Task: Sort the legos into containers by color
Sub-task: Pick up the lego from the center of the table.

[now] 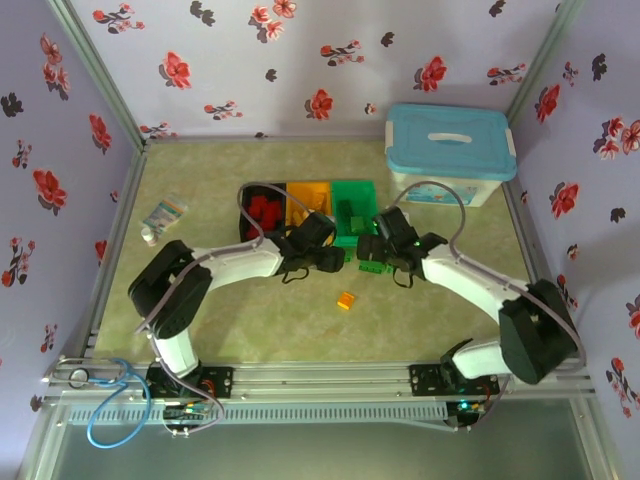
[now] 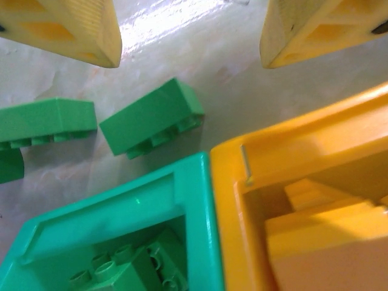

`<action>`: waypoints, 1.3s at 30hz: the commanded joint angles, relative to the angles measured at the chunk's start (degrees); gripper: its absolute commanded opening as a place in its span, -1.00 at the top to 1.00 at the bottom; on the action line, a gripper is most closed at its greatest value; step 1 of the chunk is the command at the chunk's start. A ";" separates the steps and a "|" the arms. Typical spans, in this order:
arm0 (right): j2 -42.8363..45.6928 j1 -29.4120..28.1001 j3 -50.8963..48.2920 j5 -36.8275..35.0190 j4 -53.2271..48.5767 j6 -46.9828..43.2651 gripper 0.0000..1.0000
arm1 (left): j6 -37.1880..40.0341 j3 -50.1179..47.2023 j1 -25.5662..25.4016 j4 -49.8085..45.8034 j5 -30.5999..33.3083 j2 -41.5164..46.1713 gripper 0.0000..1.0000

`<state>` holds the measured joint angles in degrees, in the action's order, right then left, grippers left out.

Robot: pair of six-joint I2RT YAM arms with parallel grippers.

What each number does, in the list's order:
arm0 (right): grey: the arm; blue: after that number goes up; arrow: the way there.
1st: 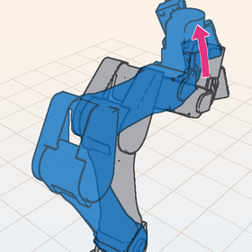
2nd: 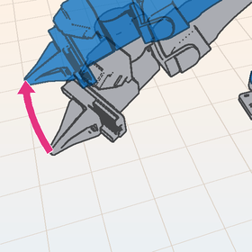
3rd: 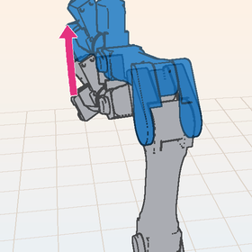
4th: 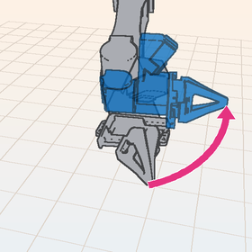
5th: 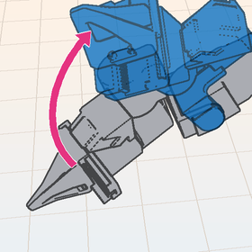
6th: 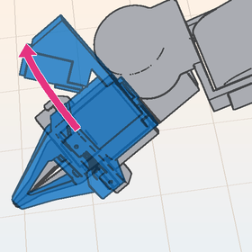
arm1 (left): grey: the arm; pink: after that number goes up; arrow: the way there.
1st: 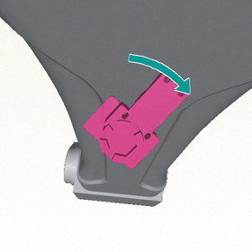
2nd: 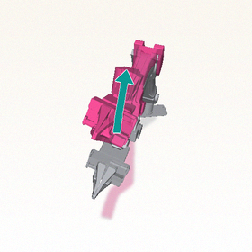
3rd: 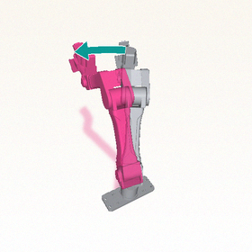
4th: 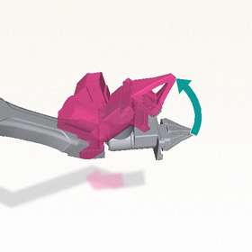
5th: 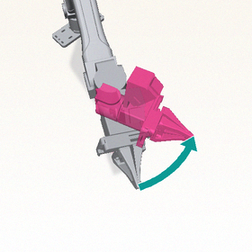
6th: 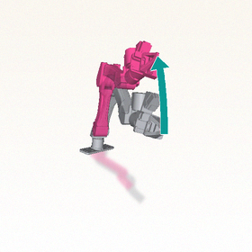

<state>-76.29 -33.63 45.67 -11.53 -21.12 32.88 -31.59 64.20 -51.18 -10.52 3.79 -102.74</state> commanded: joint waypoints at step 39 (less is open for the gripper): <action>10.21 0.49 -7.71 -3.35 1.08 4.19 -0.98 | 1.30 16.65 -2.86 -9.73 0.90 -15.25 0.09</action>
<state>-66.61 -33.45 38.70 -13.76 -20.78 35.83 -31.29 79.57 -53.15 -18.13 3.97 -117.16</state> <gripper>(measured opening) 0.992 0.504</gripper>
